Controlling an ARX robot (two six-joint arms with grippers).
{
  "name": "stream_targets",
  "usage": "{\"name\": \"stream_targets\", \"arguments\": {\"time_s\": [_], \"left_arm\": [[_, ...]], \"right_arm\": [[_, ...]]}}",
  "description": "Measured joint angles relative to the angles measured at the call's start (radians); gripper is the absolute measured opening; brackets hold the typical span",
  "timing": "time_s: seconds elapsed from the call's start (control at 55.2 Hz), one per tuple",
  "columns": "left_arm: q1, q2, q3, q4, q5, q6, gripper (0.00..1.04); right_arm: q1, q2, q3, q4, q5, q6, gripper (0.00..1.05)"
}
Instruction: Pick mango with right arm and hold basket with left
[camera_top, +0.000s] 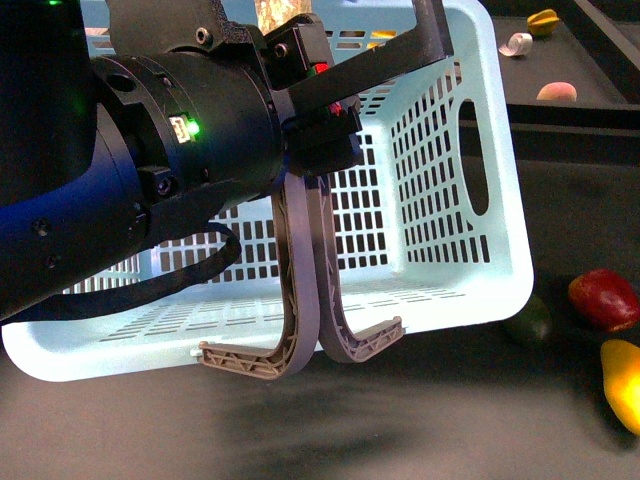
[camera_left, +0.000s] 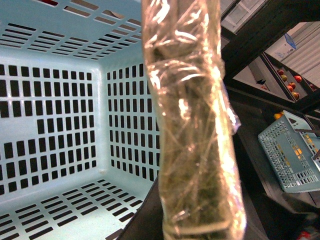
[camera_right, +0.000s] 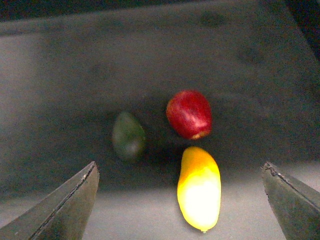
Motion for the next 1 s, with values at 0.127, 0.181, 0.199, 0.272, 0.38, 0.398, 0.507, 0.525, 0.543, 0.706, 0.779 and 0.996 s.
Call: {"name": "stream_targets", "arguments": {"time_s": [0.127, 0.181, 0.199, 0.272, 0.38, 0.398, 0.507, 0.525, 0.543, 0.706, 0.779, 0.996], "left_arm": [[0.000, 0.000, 0.000, 0.000, 0.001, 0.000, 0.06], [0.000, 0.000, 0.000, 0.000, 0.001, 0.000, 0.06], [0.000, 0.000, 0.000, 0.000, 0.001, 0.000, 0.06], [0.000, 0.000, 0.000, 0.000, 0.001, 0.000, 0.06], [0.000, 0.000, 0.000, 0.000, 0.001, 0.000, 0.06], [0.000, 0.000, 0.000, 0.000, 0.001, 0.000, 0.06], [0.000, 0.000, 0.000, 0.000, 0.001, 0.000, 0.06], [0.000, 0.000, 0.000, 0.000, 0.001, 0.000, 0.06], [0.000, 0.000, 0.000, 0.000, 0.001, 0.000, 0.06], [0.000, 0.000, 0.000, 0.000, 0.001, 0.000, 0.06], [0.000, 0.000, 0.000, 0.000, 0.000, 0.000, 0.06], [0.000, 0.000, 0.000, 0.000, 0.000, 0.000, 0.06]], "right_arm": [[-0.006, 0.249, 0.107, 0.032, 0.036, -0.026, 0.97], [-0.006, 0.339, 0.160, 0.032, 0.058, -0.029, 0.97], [-0.006, 0.352, 0.169, 0.031, 0.061, -0.030, 0.97], [-0.007, 0.441, 0.235, 0.014, 0.084, -0.031, 0.97], [-0.003, 0.504, 0.295, -0.010, 0.099, -0.031, 0.97], [-0.002, 0.517, 0.309, -0.015, 0.107, -0.031, 0.97], [0.005, 0.580, 0.377, -0.038, 0.133, -0.029, 0.97], [0.006, 0.593, 0.390, -0.042, 0.138, -0.028, 0.97], [0.006, 0.599, 0.396, -0.045, 0.140, -0.028, 0.97], [0.011, 0.679, 0.468, -0.074, 0.174, -0.023, 0.97], [0.011, 0.716, 0.492, -0.080, 0.191, -0.016, 0.97], [-0.006, 0.789, 0.554, -0.099, 0.220, -0.015, 0.97]]}}
